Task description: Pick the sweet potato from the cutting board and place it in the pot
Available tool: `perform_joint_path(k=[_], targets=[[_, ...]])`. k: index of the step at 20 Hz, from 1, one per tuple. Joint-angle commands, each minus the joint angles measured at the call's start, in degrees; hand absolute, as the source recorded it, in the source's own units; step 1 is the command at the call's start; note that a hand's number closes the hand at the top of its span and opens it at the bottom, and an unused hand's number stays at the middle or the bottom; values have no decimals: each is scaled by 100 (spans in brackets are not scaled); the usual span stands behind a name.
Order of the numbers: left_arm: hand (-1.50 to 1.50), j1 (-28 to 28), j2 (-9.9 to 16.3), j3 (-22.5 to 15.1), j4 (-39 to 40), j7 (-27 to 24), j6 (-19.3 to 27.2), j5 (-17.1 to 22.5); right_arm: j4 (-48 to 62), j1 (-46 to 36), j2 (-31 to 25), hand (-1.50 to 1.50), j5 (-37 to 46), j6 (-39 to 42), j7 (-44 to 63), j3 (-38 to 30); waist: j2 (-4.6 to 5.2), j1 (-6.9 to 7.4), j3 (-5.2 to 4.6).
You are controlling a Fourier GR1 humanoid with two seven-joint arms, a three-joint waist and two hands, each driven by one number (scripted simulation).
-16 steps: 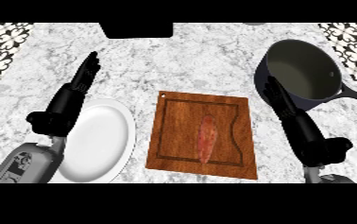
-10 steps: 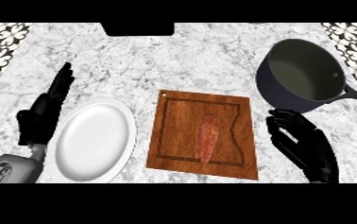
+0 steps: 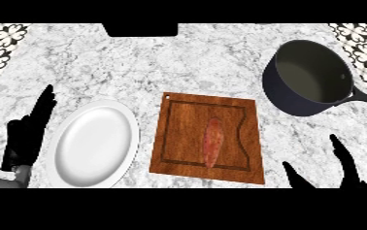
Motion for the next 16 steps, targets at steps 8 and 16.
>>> perform_joint_path(k=[8, 16], targets=[[0, 261, 137, 72, -515, 176, -72, -12, -2091, 498, 447, -150, 2907, 1902, 3206, 942, 78, 299, 15], [0, 60, -141, -87, -309, 153, 8, -189, -1657, -1032, 1020, -150, 2625, 4599, 5341, 1403, 127, 430, 22]])
